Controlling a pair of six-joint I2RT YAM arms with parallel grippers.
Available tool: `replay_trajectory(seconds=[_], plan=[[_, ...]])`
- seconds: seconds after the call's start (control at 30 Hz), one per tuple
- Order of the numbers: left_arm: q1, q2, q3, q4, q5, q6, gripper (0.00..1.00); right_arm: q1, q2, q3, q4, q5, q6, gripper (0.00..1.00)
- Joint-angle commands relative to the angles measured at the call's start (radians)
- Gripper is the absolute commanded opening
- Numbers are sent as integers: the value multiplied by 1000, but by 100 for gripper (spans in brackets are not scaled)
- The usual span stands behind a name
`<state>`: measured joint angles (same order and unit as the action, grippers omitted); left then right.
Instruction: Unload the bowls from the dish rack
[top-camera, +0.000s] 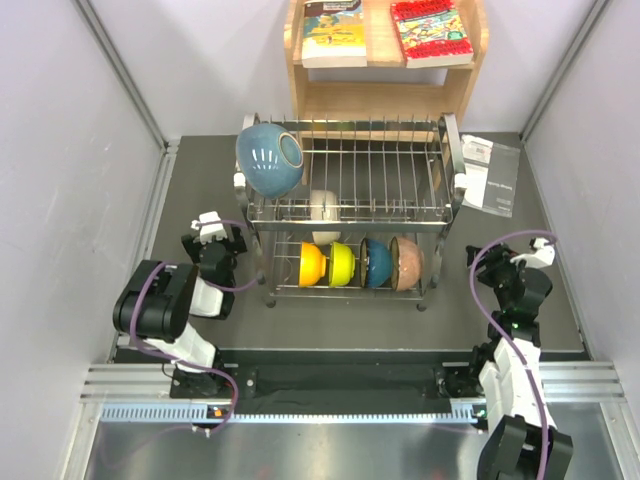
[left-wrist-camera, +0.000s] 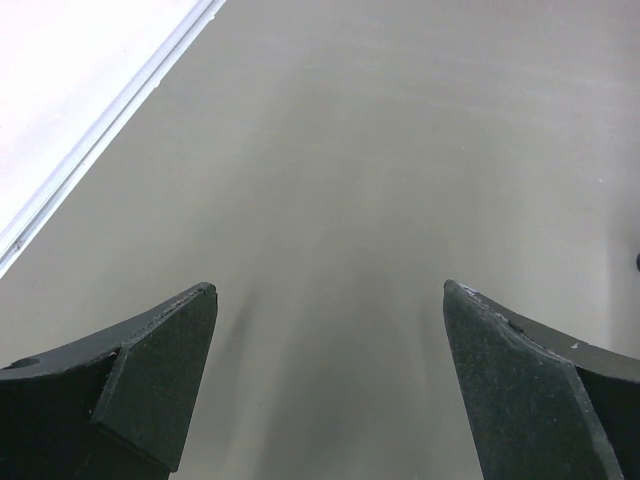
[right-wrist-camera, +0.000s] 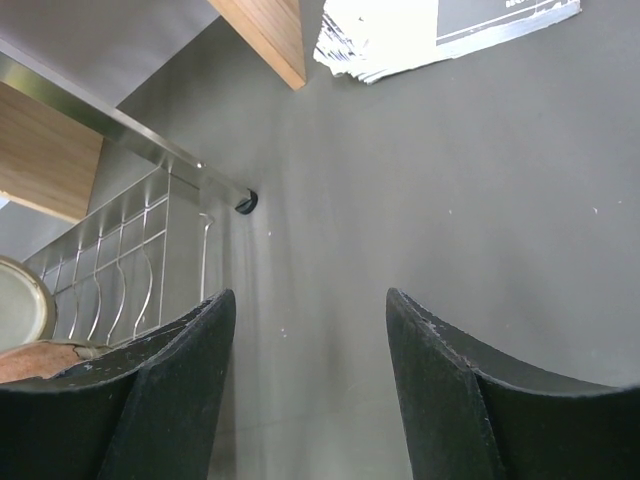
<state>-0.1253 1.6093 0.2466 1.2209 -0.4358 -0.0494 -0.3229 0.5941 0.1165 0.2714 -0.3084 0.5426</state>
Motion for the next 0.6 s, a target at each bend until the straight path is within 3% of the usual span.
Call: replay_trajectory(seconds=[0.0, 0.23, 0.3, 0.33, 0.37, 0.53, 0.57], plan=[[-5, -45, -29, 101, 6, 13, 99, 5, -4, 18, 15, 2, -9, 62], [-10, -43, -38, 124, 16, 29, 99, 5, 30, 20, 15, -31, -18, 61], [-16, -136, -17, 16, -3, 33, 99, 4, 24, 18, 17, -21, -20, 62], [-20, -185, 23, -153, -32, 33, 99, 5, 18, 14, 22, -21, -17, 61], [-31, -289, 48, -223, -75, 23, 99, 5, 19, 14, 25, -17, -13, 61], [-74, -538, 175, -493, -154, -113, 99, 10, 52, 3, 43, -9, -6, 61], [-79, -584, 213, -697, -161, -134, 99, 13, 56, 9, 29, -12, -9, 61]])
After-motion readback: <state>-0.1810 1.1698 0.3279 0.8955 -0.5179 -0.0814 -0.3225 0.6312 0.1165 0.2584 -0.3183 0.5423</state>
